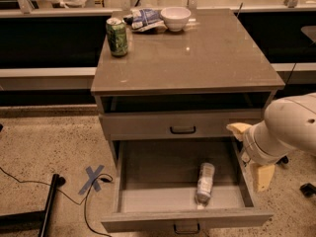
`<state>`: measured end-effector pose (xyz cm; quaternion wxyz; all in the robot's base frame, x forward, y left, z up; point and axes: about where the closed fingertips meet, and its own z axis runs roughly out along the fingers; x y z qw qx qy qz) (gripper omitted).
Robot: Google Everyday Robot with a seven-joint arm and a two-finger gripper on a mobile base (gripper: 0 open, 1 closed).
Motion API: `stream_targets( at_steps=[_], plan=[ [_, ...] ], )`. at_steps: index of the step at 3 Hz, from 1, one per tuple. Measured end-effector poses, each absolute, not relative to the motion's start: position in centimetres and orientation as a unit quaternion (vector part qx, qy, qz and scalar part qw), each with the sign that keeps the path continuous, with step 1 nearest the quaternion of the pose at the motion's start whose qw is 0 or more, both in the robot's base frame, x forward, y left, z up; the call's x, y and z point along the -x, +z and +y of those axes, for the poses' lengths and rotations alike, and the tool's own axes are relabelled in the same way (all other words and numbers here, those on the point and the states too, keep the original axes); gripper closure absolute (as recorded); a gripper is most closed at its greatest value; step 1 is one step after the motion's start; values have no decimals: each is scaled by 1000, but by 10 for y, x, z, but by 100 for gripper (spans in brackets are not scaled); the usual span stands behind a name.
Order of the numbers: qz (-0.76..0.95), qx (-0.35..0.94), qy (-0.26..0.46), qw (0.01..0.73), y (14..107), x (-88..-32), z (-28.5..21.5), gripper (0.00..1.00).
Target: Pick blue plastic bottle from middle drawer and place on counter
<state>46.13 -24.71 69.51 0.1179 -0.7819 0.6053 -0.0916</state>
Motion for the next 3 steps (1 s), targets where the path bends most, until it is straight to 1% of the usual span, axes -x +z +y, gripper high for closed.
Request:
stream_targets(
  at_steps=[1,2,3],
  plan=[
    [575,808,-110,71,664,-481,-258,0],
    [510,853,-108,35,601,-502,-272,0],
    [498,861,-100,28,588,-498,-273,0]
  ],
)
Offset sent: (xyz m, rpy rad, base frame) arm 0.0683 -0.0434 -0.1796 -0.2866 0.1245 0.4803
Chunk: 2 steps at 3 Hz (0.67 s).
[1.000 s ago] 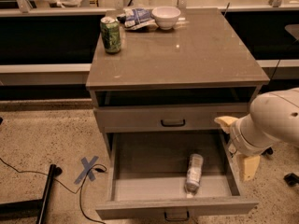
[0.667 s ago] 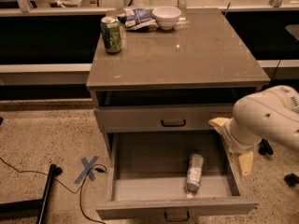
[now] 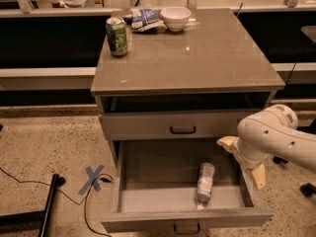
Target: Pick blue plastic bottle from middle drawer and place on counter
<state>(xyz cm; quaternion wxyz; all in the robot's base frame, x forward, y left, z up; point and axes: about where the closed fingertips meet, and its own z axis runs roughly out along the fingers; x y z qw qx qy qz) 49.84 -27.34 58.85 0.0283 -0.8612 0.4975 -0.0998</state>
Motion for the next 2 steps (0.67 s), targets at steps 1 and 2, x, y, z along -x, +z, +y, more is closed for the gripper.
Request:
stream_targets(
  at_steps=[1,2],
  plan=[
    [499,860,-100,29,589,-498,-273,0],
    [442,894,-63,46,542,-497,-260,0]
  ],
)
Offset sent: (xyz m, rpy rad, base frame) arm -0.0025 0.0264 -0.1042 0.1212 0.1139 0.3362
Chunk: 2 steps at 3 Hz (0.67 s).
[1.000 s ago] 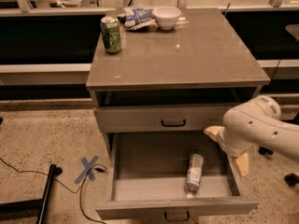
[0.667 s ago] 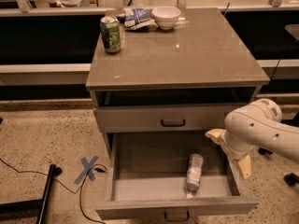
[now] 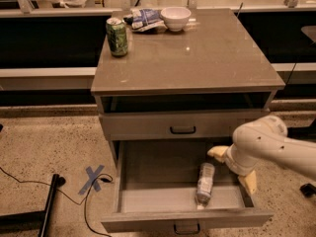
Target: Pick blue plastic bottle from middle drawer and place on counter
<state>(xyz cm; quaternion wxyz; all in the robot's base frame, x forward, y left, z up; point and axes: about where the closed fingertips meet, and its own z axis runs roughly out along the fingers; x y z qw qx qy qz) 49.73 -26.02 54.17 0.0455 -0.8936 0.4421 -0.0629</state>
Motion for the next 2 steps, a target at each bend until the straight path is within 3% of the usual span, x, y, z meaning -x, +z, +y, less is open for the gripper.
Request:
stream_targets(
  at_steps=[2],
  plan=[
    [286,956,26,54,440,-481,-233,0]
  ],
)
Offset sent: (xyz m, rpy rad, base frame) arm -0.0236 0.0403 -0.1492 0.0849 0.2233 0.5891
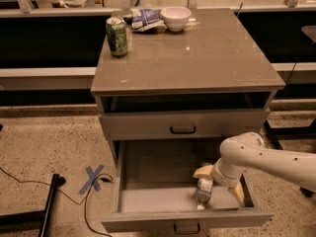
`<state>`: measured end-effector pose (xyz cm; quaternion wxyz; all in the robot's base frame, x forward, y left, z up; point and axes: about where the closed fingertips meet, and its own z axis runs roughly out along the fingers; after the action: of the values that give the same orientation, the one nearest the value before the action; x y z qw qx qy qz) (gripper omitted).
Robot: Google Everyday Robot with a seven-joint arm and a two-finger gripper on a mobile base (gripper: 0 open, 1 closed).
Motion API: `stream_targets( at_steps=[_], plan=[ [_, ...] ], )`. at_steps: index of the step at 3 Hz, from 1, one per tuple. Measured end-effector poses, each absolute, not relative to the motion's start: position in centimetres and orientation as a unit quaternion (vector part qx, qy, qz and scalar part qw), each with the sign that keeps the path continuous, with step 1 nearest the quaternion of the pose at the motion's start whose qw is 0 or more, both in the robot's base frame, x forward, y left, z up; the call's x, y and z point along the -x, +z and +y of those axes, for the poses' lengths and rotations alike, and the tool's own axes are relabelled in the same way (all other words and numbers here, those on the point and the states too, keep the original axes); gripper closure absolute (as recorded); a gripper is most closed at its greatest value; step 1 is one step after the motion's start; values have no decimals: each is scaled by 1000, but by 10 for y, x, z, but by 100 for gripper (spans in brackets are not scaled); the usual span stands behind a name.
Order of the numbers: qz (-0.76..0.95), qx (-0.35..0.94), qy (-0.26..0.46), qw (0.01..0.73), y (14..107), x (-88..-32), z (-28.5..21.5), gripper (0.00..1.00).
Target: Pick blue plastic bottle from middle drawer and place on counter
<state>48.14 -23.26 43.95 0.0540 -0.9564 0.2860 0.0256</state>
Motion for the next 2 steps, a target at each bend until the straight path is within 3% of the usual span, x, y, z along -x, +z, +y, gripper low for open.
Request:
stream_targets(
  at_steps=[2],
  plan=[
    [179,980,66,61,398,-473,-211,0]
  ],
)
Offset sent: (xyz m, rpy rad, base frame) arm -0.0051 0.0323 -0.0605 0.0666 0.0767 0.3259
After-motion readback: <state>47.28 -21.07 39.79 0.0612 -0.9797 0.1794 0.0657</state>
